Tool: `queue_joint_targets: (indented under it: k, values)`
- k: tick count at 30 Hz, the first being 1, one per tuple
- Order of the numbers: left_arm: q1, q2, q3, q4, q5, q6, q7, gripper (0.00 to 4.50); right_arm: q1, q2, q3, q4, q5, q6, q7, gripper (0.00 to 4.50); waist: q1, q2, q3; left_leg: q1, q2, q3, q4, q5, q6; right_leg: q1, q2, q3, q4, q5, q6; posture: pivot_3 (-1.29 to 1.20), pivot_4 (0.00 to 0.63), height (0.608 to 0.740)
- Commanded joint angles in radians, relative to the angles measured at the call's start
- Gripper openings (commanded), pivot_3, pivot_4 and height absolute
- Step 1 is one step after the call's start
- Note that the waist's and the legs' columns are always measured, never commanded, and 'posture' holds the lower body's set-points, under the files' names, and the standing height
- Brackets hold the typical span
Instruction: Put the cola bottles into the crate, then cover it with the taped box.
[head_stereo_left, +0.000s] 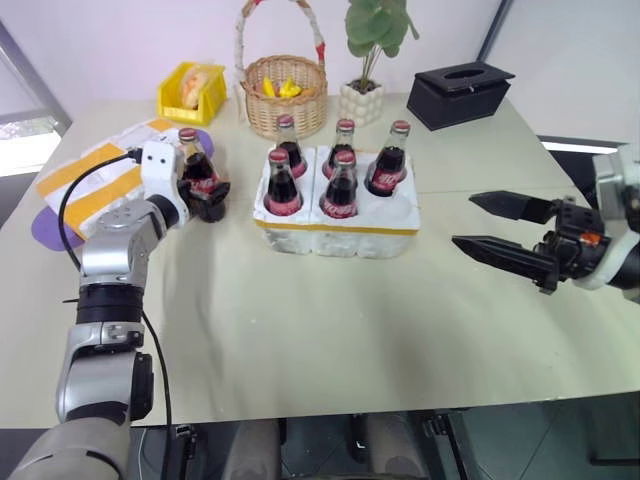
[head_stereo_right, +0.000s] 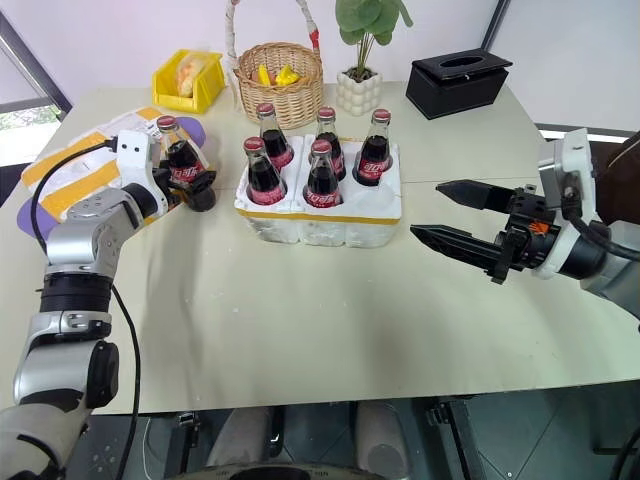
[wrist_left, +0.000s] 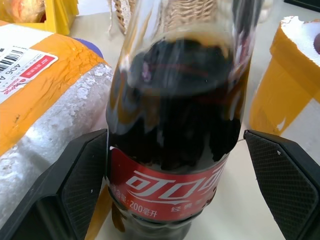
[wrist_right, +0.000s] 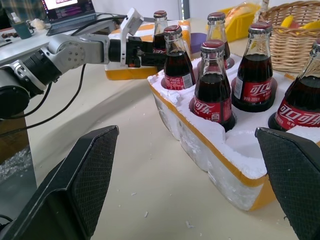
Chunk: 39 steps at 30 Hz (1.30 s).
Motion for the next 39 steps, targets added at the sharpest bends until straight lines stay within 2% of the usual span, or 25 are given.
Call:
queue_joint_targets:
  k: [1,5,8,10,18,24,27,31,39]
  values:
    - [-0.012,0.008,0.017,-0.002,0.002,-0.022,-0.002,4.44,-0.002,-0.012,-0.045,-0.019,0.004,-0.007,-0.01,4.5,0.0,0.0,0.0,0.0,0.0,0.0,0.0,0.0,0.0,0.0,0.0,0.0,0.0,0.0,0.0,0.0,0.15,0.74]
    - [-0.027,0.007,0.014,0.04,0.016,-0.043,0.001,4.44,-0.005,-0.016,-0.043,-0.011,-0.002,-0.01,-0.006,4.5,0.001,0.0,0.0,0.0,0.0,0.0,0.0,0.0,0.0,0.0,0.0,0.0,0.0,0.0,0.0,0.0,0.15,0.74]
    - [-0.042,0.002,0.022,0.064,0.015,-0.057,-0.001,3.59,-0.013,-0.017,-0.036,-0.004,-0.008,-0.013,-0.006,4.5,0.0,0.0,0.0,0.0,0.0,0.0,0.0,0.0,0.0,0.0,0.0,0.0,0.0,0.0,0.0,0.0,0.15,0.74]
    - [-0.046,0.003,0.015,0.069,0.016,-0.067,-0.018,2.76,-0.014,-0.016,-0.035,-0.005,-0.009,-0.013,-0.006,4.5,0.001,0.0,0.0,0.0,0.0,0.0,0.0,0.0,0.0,0.0,0.0,0.0,0.0,0.0,0.0,0.0,0.15,0.74]
    - [-0.097,0.009,0.007,0.084,0.004,-0.077,-0.091,2.78,-0.007,-0.008,-0.029,-0.011,-0.012,-0.011,-0.001,4.5,0.007,0.0,0.0,-0.001,0.0,0.0,0.0,0.0,0.0,0.0,0.0,0.0,-0.001,0.0,0.0,0.0,0.15,0.74]
    - [-0.169,0.061,-0.041,-0.053,-0.099,0.053,-0.378,2.78,-0.019,-0.013,-0.011,0.001,-0.018,-0.011,0.014,4.5,0.016,-0.001,0.001,-0.002,0.0,0.0,-0.001,0.0,0.0,-0.001,0.0,0.0,-0.004,0.0,0.0,0.0,0.15,0.74]
    - [-0.224,0.094,-0.071,-0.076,-0.109,0.084,-0.471,2.78,-0.023,-0.014,-0.01,0.004,-0.02,-0.009,0.018,4.5,0.018,-0.001,0.001,-0.003,0.0,0.0,-0.002,0.0,0.0,-0.001,0.0,-0.001,-0.006,0.0,0.0,0.0,0.15,0.74]
    - [-0.359,0.127,-0.111,-0.002,-0.084,0.058,-0.559,2.78,-0.005,-0.004,-0.021,-0.012,-0.018,-0.009,0.013,4.5,0.021,-0.001,0.001,-0.003,0.0,0.0,-0.003,0.0,0.0,-0.001,0.0,-0.001,-0.007,0.0,0.0,0.0,0.15,0.74]
    - [-0.603,0.114,-0.117,0.179,-0.079,0.046,-0.655,2.78,0.026,0.007,-0.048,-0.036,-0.009,-0.009,-0.006,4.5,0.016,-0.002,0.002,-0.005,-0.001,-0.001,-0.002,0.0,0.001,-0.001,0.0,-0.001,-0.008,0.0,0.0,0.0,0.15,0.74]
